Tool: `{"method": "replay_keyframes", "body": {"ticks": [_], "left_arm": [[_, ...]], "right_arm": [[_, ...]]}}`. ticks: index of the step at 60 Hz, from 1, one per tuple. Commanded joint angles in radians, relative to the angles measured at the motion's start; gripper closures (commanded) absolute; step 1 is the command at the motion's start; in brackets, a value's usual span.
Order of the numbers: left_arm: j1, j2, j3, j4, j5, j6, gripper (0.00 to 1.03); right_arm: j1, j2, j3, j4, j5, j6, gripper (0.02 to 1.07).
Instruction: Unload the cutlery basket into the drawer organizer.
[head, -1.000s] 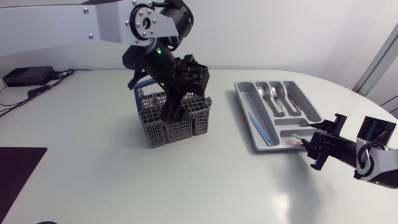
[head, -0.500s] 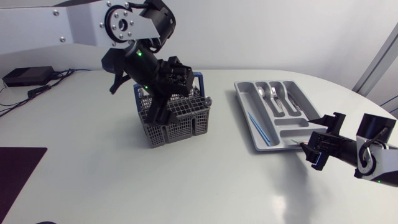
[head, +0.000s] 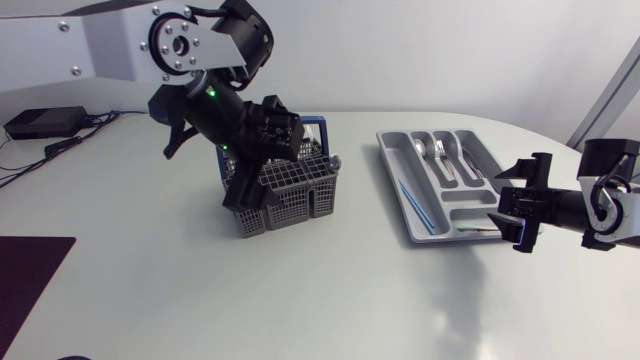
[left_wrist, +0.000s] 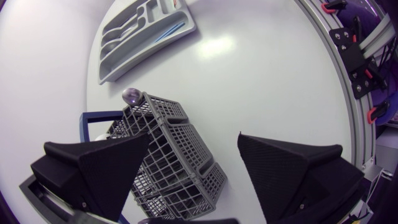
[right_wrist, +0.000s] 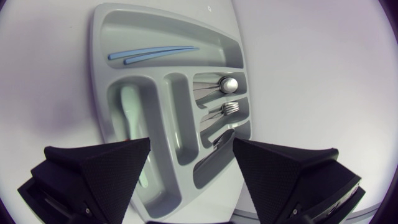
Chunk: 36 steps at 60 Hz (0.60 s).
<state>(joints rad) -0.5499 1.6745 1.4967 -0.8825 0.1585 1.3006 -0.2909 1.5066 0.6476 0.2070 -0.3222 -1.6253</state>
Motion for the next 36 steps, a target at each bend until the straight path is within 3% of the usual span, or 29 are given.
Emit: {"method": "replay_keyframes", "body": {"ticks": [1,9,20,27,32,36], "left_arm": [[0.008,-0.024,-0.032,0.007,0.001,-0.020,0.04],[0.019,-0.042,-0.052,0.008,0.001,-0.018,0.04],[0.067,-0.144,-0.151,0.043,0.003,-0.061,0.04],[0.122,-0.219,-0.294,0.142,0.003,-0.113,0.04],[0.171,-0.249,-0.359,0.171,0.003,-0.158,0.09],[0.211,-0.275,-0.394,0.177,0.003,-0.182,0.14]], "right_arm": [[0.018,0.038,0.021,-0.021,0.021,-0.050,0.11],[0.029,0.006,0.009,-0.021,0.026,-0.042,0.11],[0.173,-0.172,-0.051,-0.038,0.018,0.205,0.11],[0.300,-0.195,-0.045,-0.023,0.051,0.403,0.12],[0.383,-0.164,-0.014,-0.021,0.071,0.539,0.25],[0.457,-0.117,0.000,0.012,0.106,0.607,0.45]]}}
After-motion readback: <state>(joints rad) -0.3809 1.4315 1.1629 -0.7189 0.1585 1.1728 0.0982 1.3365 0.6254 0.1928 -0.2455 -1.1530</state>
